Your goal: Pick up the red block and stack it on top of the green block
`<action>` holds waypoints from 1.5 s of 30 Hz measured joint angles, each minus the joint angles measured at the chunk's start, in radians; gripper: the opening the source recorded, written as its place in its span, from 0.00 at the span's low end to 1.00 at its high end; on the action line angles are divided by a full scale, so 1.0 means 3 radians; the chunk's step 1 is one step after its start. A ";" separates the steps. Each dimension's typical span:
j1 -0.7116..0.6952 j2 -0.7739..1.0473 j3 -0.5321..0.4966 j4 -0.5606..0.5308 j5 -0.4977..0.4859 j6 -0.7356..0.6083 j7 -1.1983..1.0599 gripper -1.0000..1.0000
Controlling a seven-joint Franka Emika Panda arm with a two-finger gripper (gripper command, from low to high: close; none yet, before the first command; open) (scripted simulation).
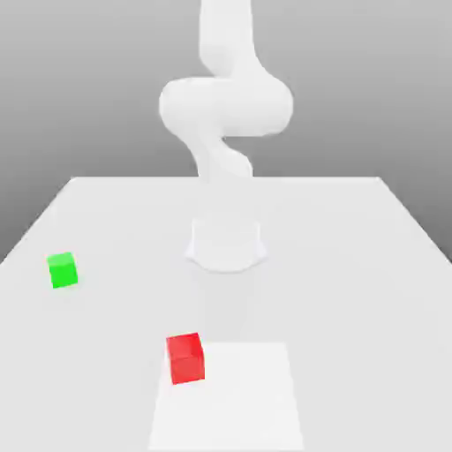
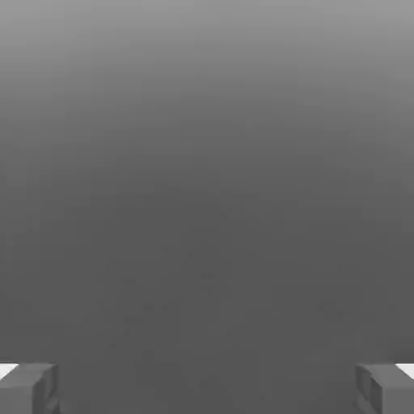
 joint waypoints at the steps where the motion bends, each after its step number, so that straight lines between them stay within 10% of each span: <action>1: -0.0090 0.0116 0.0073 -0.0077 -0.0023 0.0073 0.0185 0.50; 22: -0.1154 0.2274 0.0632 -0.1531 0.0046 0.1471 0.3290 0.50; 34: -0.0911 0.3127 0.0231 -0.1451 -0.0542 0.2177 0.3827 0.50; 35: -0.0871 0.3180 0.0181 -0.1447 -0.0577 0.2220 0.3850 0.00; 45: -0.0958 0.2996 0.0312 -0.1463 -0.0411 0.2077 0.3737 0.00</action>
